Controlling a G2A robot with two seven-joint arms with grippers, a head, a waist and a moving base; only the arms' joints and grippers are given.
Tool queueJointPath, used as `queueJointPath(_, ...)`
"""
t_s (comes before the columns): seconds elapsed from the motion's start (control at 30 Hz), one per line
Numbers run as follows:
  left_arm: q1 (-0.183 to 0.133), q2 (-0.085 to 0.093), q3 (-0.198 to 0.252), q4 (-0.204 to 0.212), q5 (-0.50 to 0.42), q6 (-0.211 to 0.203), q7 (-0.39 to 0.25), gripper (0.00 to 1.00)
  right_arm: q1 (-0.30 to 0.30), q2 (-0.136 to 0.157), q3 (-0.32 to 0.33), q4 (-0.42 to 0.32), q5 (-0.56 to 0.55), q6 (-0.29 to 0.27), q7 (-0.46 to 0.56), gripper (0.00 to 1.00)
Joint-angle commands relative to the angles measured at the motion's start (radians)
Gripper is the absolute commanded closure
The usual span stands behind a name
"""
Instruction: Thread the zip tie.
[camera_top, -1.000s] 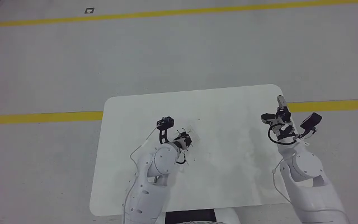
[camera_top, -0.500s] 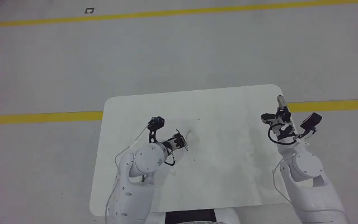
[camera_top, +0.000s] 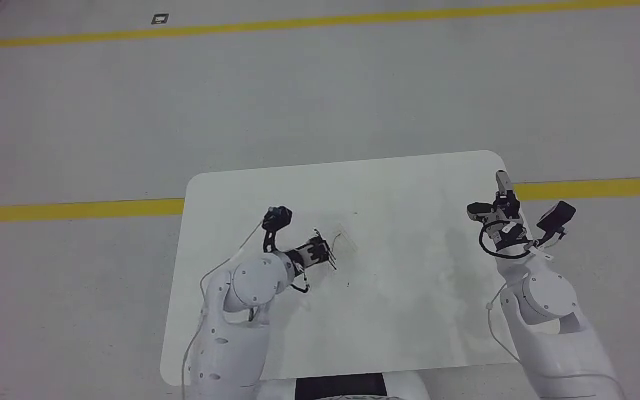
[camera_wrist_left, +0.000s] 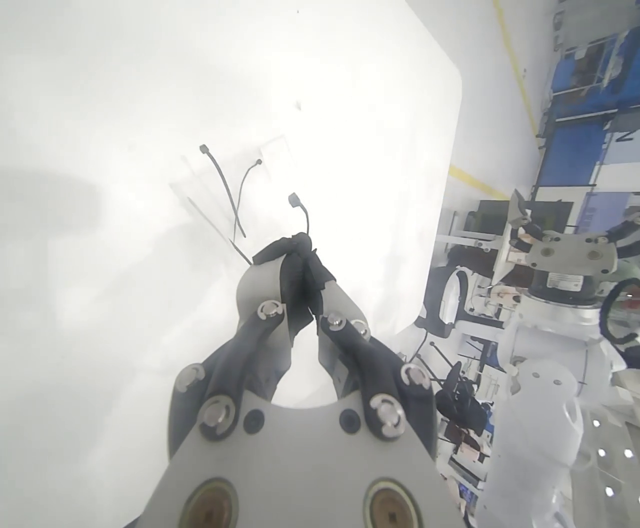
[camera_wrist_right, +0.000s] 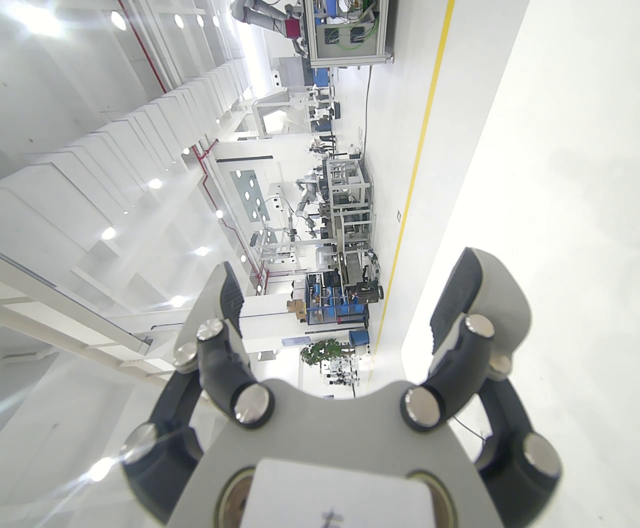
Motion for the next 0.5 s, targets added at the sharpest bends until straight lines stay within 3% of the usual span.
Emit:
queueJointPath(0.0, -0.017, 0.009, -0.026, 0.014, -0.021, -0.03, -0.063, 1.0, 0.0, 0.0, 0.0, 0.0, 0.0, 0.0, 0.0, 0.0)
queueJointPath(0.33, -0.088, 0.063, -0.179, 0.084, -0.221, -0.196, -0.318, 1.0, 0.0, 0.0, 0.0, 0.0, 0.0, 0.0, 0.0, 0.0)
queueJointPath(0.47, -0.085, 0.096, -0.164, 0.136, -0.361, -0.267, -0.318, 1.0, 0.0, 0.0, 0.0, 0.0, 0.0, 0.0, 0.0, 0.0)
